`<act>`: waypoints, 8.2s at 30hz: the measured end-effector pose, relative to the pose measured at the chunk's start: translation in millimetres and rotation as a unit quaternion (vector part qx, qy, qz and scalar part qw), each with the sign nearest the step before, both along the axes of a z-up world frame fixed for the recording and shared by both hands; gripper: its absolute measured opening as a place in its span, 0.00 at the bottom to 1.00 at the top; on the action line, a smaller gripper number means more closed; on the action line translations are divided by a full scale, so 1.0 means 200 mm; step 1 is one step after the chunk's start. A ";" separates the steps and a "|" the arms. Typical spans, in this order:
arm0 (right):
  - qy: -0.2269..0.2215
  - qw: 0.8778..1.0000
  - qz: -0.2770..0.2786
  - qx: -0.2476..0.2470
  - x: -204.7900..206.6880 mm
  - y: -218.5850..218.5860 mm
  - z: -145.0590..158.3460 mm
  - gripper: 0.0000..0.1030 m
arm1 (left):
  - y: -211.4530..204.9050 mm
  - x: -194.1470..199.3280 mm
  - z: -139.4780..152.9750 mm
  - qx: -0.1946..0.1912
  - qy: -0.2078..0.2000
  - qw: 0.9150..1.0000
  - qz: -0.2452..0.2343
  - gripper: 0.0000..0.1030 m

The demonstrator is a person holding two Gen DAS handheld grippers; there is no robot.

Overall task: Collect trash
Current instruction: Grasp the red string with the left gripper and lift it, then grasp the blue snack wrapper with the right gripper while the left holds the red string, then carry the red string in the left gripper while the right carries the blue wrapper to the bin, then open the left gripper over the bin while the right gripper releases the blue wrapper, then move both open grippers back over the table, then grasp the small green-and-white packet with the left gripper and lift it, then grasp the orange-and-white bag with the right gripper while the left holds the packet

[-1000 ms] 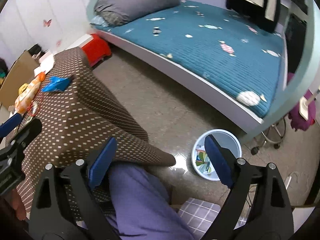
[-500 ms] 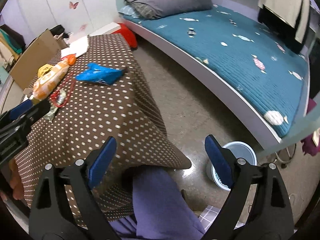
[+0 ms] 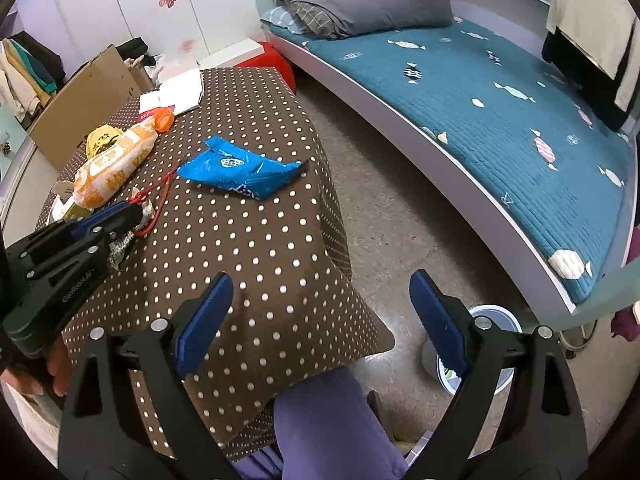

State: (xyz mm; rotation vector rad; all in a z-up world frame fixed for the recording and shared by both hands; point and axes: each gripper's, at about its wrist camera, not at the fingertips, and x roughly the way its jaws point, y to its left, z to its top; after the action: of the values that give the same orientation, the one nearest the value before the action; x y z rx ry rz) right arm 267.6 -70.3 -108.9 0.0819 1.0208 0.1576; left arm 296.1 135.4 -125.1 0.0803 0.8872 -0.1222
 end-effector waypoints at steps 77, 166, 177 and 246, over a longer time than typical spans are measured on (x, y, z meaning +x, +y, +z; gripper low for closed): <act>-0.031 0.993 -0.087 0.069 -0.25 -1.00 0.07 0.24 | -1.22 -0.26 0.17 -0.028 -0.065 0.980 -0.188 0.02; -0.016 0.989 -0.145 0.010 -0.38 -0.83 0.01 0.75 | -1.01 -0.31 0.13 -0.004 -0.051 0.991 -0.124 0.70; -0.026 0.997 -0.075 0.000 -0.29 -0.49 0.07 0.77 | -0.66 -0.30 0.17 -0.001 -0.059 0.996 -0.059 0.72; 0.028 0.989 0.143 0.025 0.41 1.03 0.11 0.88 | 0.91 -0.47 0.31 -0.008 -0.093 0.969 0.227 0.15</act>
State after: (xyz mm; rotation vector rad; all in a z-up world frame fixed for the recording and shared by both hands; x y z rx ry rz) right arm 350.5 136.0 -87.3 -0.0156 1.0816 0.4450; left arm 202.1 317.4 -64.0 -0.1266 0.6973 0.3022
